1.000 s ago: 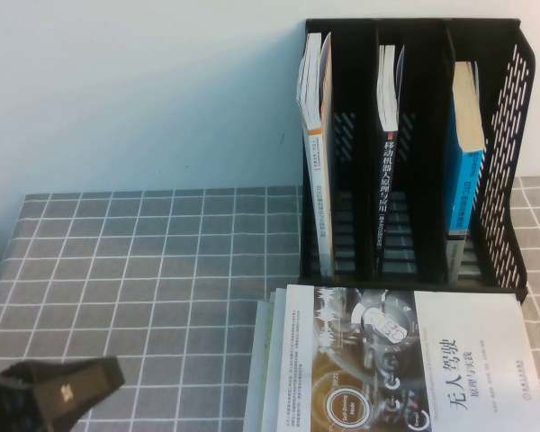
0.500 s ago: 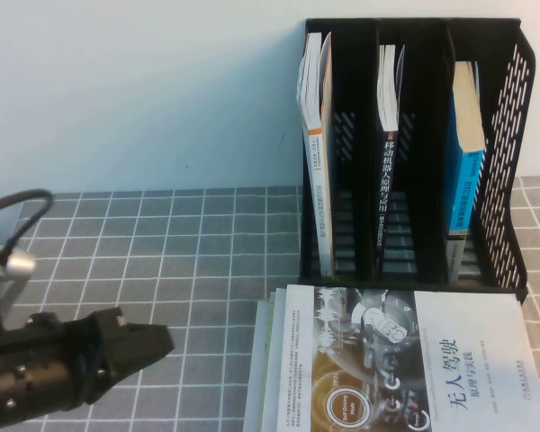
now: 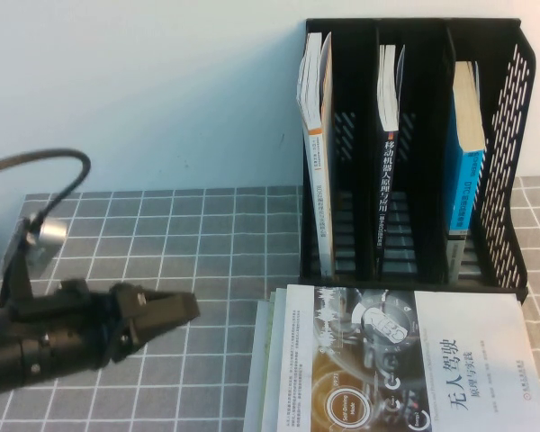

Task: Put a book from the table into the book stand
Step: Push book with right arm

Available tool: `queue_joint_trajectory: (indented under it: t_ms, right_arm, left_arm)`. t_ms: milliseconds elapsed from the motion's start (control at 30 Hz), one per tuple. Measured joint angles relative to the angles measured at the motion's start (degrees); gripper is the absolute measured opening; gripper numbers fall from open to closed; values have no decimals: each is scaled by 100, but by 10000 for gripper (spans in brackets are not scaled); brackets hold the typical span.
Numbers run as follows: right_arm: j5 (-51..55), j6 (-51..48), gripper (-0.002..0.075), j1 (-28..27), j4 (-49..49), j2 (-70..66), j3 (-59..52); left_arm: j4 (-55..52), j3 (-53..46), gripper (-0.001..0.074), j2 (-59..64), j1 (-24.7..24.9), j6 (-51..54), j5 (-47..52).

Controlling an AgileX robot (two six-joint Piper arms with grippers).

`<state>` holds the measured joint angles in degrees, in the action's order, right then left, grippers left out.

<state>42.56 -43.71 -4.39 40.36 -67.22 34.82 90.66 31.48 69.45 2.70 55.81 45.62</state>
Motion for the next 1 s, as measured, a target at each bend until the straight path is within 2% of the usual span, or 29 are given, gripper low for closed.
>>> queue_joint_trajectory:
  t_ms: [200, 333, 500, 667, 800, 1000]
  right_arm:
    - [-155, -77, -3, 0, 60, -13, 0]
    - [-166, -151, -3, 0, -82, -95, 0]
    - [-166, -217, -3, 0, -101, -348, 0]
    - [-95, -320, -3, 39, -109, -710, 0]
    - [-226, -326, -3, 414, -110, -934, 0]
    - [-813, -134, -3, 1058, 72, -1174, 24]
  left_arm:
    - [-114, 785, 11, -321, 0, 197, 198]
    - [-664, 1165, 1, -795, 0, 207, -419]
    - [-2086, 1206, 1, -1326, 0, -678, -1341]
    - [-3559, 1206, 1, -1750, 0, -1784, -1356]
    - [-3851, 1206, 1, -1952, 0, -2403, -1276]
    - [-3815, 1206, 1, -1817, 0, -2992, -645]
